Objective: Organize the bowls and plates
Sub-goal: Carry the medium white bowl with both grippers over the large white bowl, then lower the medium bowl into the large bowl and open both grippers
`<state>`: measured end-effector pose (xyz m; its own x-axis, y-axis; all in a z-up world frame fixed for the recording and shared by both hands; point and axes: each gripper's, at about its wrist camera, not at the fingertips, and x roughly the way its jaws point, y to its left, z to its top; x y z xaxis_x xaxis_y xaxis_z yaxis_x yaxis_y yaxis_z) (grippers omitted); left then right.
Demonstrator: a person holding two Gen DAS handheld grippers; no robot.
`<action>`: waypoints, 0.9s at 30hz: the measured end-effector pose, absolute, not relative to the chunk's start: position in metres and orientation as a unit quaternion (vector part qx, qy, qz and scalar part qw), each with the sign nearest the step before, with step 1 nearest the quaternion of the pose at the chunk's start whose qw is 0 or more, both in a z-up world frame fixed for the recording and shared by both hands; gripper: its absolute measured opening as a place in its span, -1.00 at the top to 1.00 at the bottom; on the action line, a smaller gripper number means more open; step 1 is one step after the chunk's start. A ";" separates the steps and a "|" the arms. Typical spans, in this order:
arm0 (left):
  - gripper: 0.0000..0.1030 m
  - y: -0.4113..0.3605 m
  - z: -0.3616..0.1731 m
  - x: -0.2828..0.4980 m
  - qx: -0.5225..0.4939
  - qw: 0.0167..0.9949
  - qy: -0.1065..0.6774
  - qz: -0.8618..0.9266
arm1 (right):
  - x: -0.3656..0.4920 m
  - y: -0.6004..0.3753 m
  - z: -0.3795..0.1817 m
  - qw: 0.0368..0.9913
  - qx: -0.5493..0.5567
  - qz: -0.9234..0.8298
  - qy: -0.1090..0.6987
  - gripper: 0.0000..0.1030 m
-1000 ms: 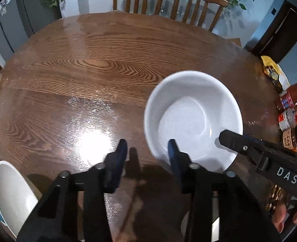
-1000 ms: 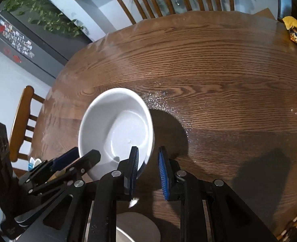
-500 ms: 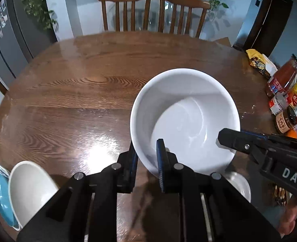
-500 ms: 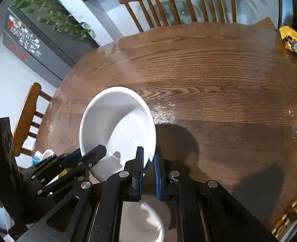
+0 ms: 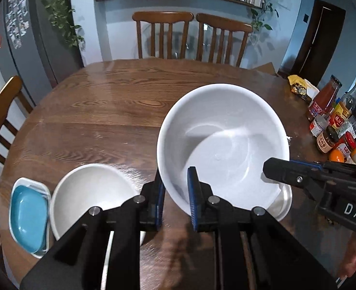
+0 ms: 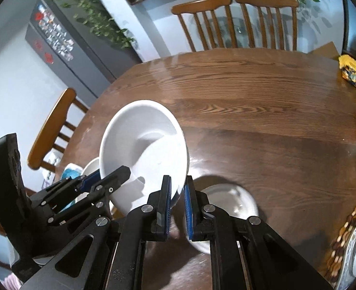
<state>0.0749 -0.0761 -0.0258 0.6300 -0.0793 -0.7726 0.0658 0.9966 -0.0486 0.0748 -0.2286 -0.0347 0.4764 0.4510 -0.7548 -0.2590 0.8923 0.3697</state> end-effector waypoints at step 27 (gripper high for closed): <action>0.69 0.038 -0.061 0.039 -0.031 0.876 0.482 0.017 | 0.061 -0.100 -0.068 0.816 0.057 0.249 0.518 0.78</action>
